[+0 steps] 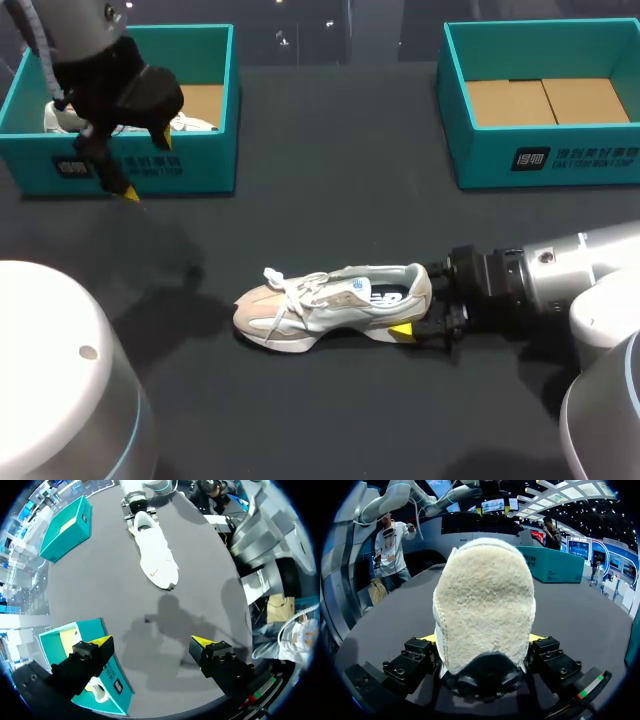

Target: Take the shoe out of the shoebox, open the shoe tongue, remove and reinsert the insole, then place the shoe into the shoebox

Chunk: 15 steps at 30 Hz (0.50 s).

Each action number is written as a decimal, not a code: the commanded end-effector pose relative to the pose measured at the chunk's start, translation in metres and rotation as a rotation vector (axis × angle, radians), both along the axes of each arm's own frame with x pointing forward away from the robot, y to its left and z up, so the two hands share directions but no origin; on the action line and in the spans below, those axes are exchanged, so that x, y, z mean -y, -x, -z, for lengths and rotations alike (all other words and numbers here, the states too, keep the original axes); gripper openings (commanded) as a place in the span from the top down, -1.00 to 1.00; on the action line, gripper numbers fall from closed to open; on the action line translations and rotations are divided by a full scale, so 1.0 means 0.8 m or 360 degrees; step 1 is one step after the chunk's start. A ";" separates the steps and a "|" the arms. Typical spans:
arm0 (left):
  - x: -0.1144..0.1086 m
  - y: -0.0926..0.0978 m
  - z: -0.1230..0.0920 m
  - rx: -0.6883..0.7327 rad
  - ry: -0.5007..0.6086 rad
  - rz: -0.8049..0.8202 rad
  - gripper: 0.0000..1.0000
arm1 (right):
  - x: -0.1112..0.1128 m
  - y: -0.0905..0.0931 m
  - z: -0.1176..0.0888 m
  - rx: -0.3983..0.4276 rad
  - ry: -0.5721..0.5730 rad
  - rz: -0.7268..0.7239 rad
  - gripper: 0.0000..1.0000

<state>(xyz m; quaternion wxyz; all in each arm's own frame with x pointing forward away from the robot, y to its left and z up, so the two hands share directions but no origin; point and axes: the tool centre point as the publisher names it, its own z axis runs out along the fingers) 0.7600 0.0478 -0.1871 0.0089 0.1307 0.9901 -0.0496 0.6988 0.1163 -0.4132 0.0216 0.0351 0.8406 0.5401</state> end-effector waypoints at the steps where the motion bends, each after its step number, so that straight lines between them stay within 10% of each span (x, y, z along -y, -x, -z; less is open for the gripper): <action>1: 0.009 0.026 0.009 -0.0026 -0.0002 -0.0407 -1.00 | 0.000 0.001 -0.002 0.0000 0.0008 0.0001 1.00; 15: 0.075 0.078 0.026 -0.0119 -0.0092 -0.0991 -1.00 | 0.000 0.001 -0.002 0.0000 0.0008 0.0001 1.00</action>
